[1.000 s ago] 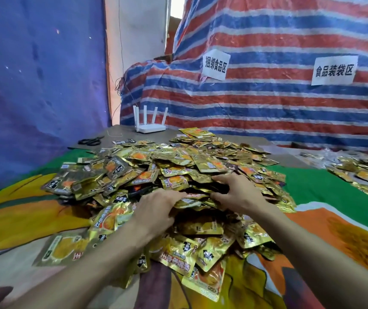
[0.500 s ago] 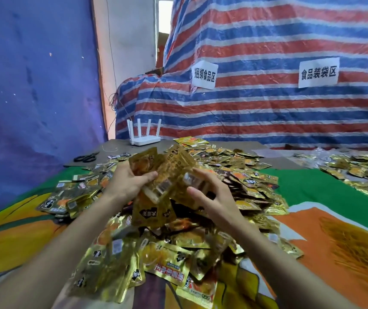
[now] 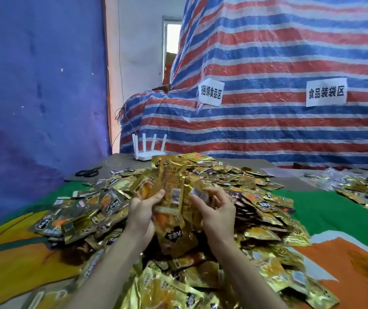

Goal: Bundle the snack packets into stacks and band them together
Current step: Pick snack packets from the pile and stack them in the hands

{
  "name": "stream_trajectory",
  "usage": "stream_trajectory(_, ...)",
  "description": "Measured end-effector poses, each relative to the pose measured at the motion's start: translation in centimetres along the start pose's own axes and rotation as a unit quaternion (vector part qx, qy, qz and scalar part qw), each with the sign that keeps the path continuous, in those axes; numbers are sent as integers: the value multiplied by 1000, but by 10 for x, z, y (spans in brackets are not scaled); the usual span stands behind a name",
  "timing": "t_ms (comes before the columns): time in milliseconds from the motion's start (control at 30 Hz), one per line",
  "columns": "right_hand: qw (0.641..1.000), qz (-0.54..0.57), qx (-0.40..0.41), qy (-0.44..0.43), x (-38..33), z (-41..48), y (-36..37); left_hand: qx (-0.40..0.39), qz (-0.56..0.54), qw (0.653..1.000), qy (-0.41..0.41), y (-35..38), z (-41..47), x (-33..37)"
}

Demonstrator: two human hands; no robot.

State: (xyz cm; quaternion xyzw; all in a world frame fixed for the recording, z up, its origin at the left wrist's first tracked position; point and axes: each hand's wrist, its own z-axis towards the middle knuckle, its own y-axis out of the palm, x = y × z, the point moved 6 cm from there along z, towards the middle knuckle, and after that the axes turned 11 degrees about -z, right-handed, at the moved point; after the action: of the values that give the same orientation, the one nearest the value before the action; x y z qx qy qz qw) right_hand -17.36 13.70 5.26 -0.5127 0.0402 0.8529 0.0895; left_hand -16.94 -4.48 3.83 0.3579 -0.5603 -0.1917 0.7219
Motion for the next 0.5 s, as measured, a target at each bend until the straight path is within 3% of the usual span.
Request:
stream_trajectory(133,998,38,51,-29,8,-3,5,-107,100,989,-21,-7,-6,-25)
stream_trajectory(267,998,39,9,-38,6,-7,7,-153,208,966,-14,-7,-8,-24)
stream_trajectory(367,995,66,-54,-45,1,-13,10,-140,220,964,47,-2,-11,-16)
stream_trajectory(500,991,-55,-49,-111,-13,-18,7,-148,301,927,167,6,-17,5)
